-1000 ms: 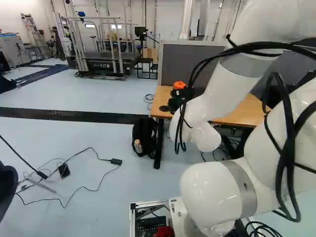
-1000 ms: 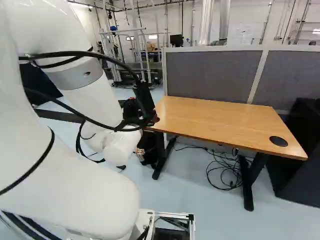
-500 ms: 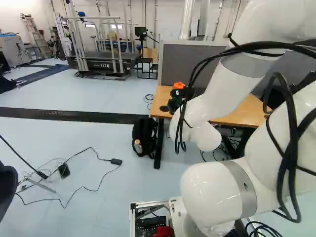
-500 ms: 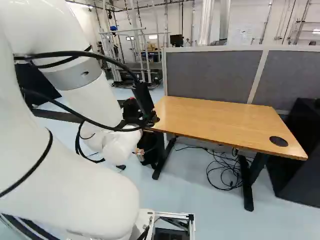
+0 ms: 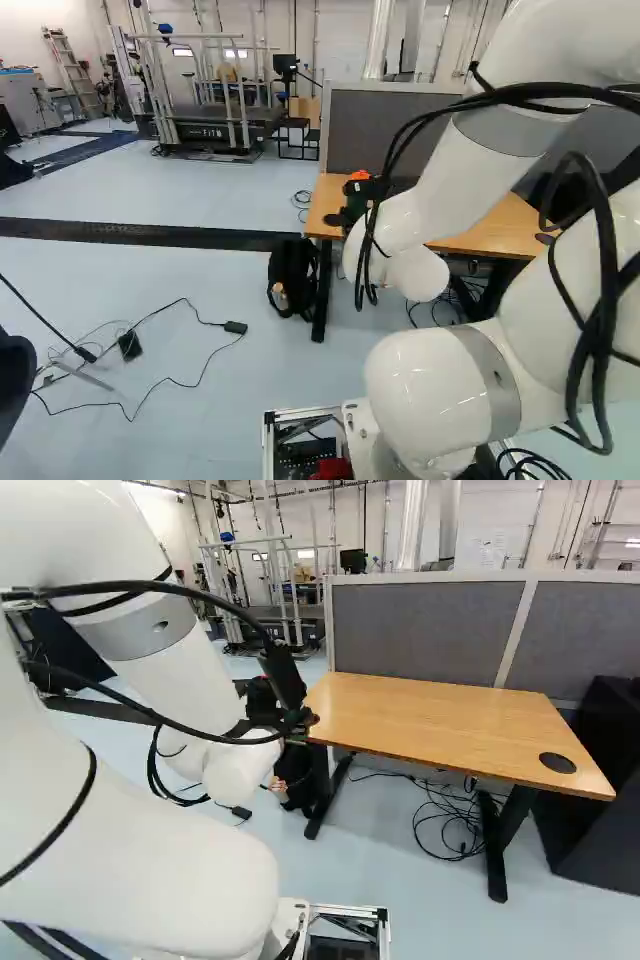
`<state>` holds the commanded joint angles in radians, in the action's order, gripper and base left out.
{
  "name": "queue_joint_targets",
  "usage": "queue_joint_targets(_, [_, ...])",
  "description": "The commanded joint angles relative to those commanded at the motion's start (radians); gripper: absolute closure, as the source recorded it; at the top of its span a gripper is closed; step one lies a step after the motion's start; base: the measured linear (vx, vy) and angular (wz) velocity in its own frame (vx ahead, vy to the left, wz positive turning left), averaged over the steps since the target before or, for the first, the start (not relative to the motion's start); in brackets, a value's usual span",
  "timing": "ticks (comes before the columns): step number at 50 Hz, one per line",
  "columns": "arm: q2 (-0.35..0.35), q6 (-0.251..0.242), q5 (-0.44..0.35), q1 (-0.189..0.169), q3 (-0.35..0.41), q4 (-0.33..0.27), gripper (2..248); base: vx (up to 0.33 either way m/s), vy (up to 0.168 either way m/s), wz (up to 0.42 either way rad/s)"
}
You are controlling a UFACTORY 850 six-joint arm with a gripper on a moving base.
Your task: Pick up the green bottle from the table
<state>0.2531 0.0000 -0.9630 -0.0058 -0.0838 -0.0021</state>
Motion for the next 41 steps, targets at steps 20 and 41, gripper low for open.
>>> queue_joint_targets(20, [0.020, 0.000, 0.068, 0.004, -0.003, 0.002, 139, 0.000, 0.000, 0.000])
queue_joint_targets(41, [0.026, 0.000, 0.090, 0.006, -0.004, 0.002, 139, 0.000, 0.000, 0.000])
